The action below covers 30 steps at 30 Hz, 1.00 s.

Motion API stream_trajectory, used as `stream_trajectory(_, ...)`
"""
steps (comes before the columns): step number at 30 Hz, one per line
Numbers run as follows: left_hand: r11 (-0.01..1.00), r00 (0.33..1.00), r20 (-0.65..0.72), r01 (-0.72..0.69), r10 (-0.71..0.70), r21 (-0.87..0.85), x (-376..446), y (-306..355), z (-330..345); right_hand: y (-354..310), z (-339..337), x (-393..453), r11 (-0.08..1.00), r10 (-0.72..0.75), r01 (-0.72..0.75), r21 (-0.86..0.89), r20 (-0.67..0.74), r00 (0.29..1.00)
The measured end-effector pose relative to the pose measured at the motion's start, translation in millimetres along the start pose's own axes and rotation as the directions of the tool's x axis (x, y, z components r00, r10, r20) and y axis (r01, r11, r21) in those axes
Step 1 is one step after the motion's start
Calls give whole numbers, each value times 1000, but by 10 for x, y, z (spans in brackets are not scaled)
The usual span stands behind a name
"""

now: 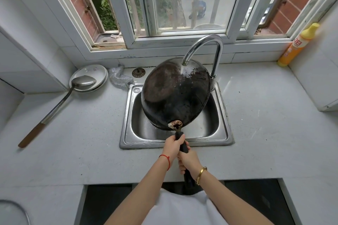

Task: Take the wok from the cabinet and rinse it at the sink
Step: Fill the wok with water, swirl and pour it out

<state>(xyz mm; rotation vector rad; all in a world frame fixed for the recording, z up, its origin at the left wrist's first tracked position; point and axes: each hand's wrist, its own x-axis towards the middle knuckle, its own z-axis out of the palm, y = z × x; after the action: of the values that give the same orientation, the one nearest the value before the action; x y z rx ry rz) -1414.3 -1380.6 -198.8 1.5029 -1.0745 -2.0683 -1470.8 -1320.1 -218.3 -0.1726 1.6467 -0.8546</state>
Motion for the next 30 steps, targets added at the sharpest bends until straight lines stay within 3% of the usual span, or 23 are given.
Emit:
stream_trajectory(23,996,999,51,-3,7,-84,-45,-17,-74,81,41,118,997,-59,55,-54,-64,996)
stream_trajectory(30,994,999,40,11,-6,-112,-43,-33,-43,72,16,91,999,-26,25,-24,-21,999)
